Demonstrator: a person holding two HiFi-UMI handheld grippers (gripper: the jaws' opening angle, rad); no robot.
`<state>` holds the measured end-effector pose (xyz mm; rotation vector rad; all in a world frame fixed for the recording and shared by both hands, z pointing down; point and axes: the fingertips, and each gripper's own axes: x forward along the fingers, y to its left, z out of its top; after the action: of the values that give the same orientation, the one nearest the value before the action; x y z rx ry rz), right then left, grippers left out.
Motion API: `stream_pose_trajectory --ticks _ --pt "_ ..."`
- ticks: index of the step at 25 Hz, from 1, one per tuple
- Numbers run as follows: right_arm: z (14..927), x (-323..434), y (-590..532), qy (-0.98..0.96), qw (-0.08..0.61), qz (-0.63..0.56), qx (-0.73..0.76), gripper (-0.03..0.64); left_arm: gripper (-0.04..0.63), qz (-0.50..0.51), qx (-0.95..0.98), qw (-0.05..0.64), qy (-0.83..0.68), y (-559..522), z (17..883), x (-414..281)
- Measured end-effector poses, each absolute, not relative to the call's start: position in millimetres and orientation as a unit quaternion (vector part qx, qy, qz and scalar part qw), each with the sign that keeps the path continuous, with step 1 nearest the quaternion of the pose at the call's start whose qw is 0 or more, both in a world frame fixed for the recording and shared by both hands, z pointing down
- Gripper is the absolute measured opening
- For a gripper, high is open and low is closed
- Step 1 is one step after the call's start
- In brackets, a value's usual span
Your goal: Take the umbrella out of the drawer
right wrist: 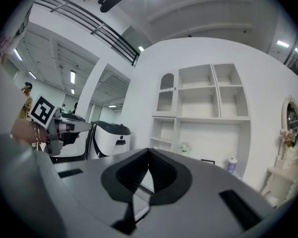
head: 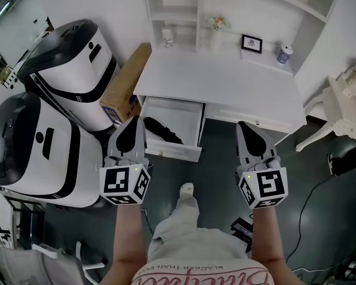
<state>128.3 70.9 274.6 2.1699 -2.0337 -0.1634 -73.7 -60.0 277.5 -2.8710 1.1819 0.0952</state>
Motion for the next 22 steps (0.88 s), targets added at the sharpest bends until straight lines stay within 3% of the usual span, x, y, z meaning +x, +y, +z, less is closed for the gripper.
stream_pose_trajectory --ticks 16,22 --pt "277.0 175.7 -75.3 -0.683 0.093 -0.049 0.723 0.008 0.011 0.031 -0.925 -0.021 0.379 -204.7 295.9 -24.0" --pt "285.7 184.3 -97.0 -0.683 0.101 -0.038 0.722 0.008 0.202 0.018 -0.933 -0.048 0.357 -226.1 303.7 -7.6"
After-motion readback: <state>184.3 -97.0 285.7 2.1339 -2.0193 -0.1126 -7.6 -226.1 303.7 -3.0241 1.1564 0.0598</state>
